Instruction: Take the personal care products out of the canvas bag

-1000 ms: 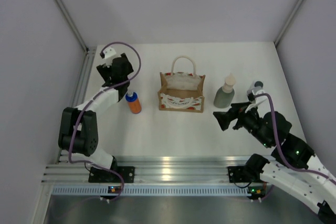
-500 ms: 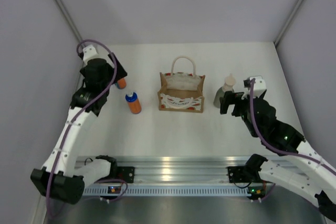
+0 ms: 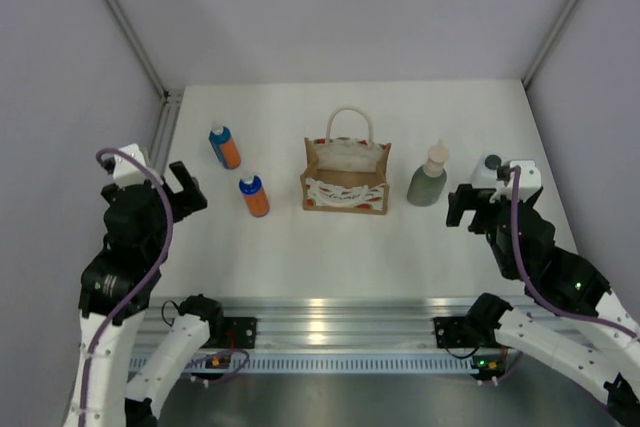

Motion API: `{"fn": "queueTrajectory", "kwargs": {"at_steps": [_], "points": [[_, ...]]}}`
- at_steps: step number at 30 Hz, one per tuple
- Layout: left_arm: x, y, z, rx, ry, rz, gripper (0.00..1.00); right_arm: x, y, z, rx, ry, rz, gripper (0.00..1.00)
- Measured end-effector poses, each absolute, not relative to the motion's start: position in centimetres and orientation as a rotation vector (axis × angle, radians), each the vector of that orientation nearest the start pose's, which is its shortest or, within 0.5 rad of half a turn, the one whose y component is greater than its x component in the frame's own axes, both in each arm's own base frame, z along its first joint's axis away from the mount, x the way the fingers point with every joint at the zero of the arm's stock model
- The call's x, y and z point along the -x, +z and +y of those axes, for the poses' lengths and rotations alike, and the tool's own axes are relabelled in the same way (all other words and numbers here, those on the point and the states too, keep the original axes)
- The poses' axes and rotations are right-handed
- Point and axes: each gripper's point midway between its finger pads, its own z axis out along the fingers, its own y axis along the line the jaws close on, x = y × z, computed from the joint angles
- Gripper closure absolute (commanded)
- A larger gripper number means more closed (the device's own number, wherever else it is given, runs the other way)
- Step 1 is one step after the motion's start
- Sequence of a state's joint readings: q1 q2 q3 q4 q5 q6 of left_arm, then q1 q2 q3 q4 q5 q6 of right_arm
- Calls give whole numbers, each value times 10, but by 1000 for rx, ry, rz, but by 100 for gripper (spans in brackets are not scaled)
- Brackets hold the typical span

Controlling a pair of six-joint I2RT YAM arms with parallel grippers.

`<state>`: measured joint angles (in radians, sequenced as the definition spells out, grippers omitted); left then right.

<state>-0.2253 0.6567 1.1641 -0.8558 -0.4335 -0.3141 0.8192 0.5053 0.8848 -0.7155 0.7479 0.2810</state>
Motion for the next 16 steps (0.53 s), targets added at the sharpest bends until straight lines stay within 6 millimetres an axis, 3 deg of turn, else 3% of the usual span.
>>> {"fn": "queueTrajectory", "kwargs": {"at_steps": [6,12,16], "points": [[-184,317,23,356,47,1811,2,-196,283,42,-17,48,1798,1],[-183,297,18,333,38,1860,2,-193,285,36,-29,41,1783,0],[-182,297,18,334,35,1855,2,-193,285,36,-30,34,1786,1]]}}
